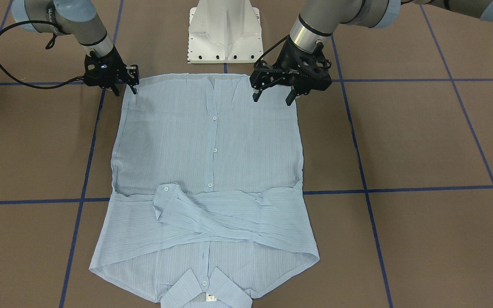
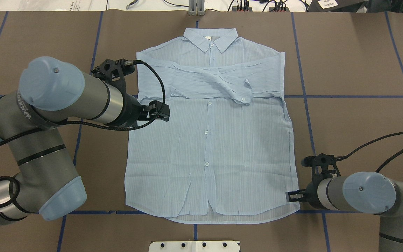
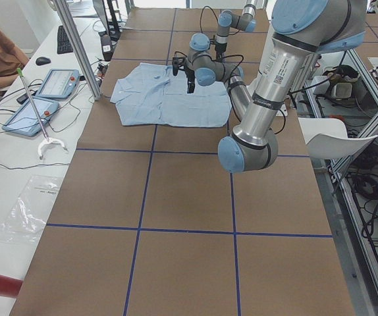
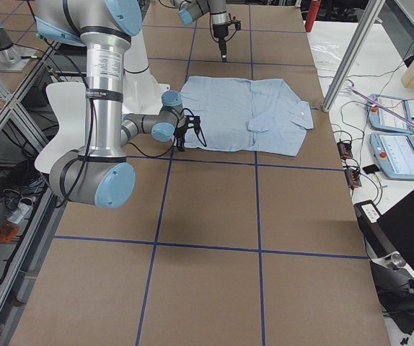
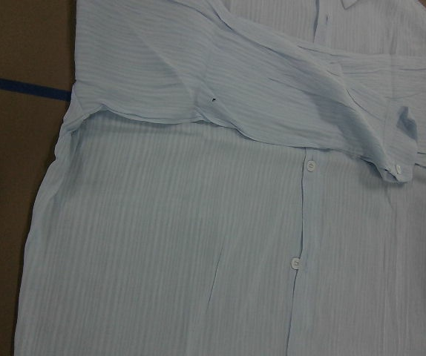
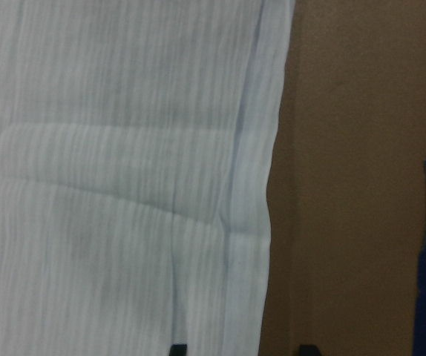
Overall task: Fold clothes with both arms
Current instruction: 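Move both grippers to the shirt hem corners nearest the robot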
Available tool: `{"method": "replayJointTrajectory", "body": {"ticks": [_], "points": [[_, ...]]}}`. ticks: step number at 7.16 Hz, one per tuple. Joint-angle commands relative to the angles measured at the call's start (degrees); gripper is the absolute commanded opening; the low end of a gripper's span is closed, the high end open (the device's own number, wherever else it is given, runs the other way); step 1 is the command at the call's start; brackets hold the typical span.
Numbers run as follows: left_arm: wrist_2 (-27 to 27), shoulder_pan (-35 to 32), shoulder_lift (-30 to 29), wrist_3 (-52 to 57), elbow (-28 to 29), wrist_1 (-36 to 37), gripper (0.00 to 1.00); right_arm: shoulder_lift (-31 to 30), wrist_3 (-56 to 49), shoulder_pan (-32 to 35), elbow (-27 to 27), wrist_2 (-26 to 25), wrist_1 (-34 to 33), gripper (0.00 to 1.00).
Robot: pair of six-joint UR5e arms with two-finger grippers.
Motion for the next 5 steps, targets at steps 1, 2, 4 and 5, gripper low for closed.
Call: {"method": "replayJointTrajectory", "body": {"ticks": [1,2,4,5], "points": [[0.0,0.0,-0.1,0.0,0.0,0.0,0.99,0.1,0.1,-0.7,0.1,0.7,0.0,0.45],[0.0,0.0,-0.1,0.0,0.0,0.0,0.99,0.1,0.1,-0.6,0.1,0.7,0.0,0.35],[0.0,0.0,-0.1,0.0,0.1,-0.1,0.98,0.0,0.1,-0.7,0.1,0.8,0.0,0.05],[0.0,0.0,0.2,0.0,0.1,0.0,0.98,0.0,0.1,-0.6,0.2,1.4,0.0,0.0]]}}
